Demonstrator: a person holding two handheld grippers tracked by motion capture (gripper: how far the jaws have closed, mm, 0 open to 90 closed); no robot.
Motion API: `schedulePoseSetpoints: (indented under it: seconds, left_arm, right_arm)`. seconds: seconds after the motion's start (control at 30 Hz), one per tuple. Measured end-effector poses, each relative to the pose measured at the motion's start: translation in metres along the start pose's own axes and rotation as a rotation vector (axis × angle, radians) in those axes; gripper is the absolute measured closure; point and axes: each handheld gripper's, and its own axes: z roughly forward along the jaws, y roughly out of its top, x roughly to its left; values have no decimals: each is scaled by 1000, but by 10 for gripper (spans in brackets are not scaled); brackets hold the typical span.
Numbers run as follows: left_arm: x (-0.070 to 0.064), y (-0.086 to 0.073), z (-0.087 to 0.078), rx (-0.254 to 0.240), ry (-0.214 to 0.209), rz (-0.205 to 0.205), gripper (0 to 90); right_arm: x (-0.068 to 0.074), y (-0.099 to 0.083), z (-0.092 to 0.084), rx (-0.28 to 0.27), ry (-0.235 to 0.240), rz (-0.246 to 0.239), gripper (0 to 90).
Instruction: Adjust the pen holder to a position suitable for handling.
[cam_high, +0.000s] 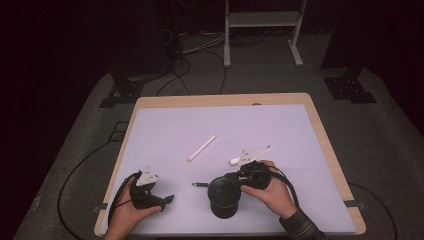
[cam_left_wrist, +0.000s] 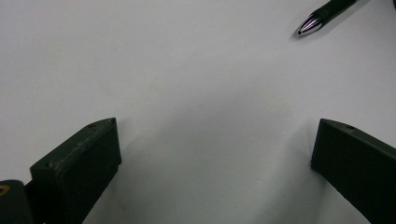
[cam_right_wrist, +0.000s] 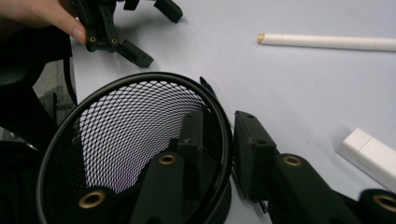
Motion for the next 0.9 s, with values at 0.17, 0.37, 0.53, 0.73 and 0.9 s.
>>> schedulePoseSetpoints:
  seconds: [0.17, 0.37, 0.53, 0.73, 0.9]
  left_arm:
    - [0, 0, 0, 0, 0, 0, 4]
    - [0, 0, 0, 2, -1, -1, 4]
    - [0, 0, 0, 1, -1, 0, 5]
    - [0, 0, 0, 1, -2, -1, 5]
    - [0, 0, 0, 1, -1, -1, 5]
  right_arm:
    - [0, 0, -8, -24, -5, 5, 650]
    - [0, 1, -16, -46, -16, 5, 571]
    - [-2, 4, -26, -89, -37, 4, 451]
    - [-7, 4, -35, -116, -82, 20, 349]
    - [-12, 1, -42, -131, -114, 46, 301]
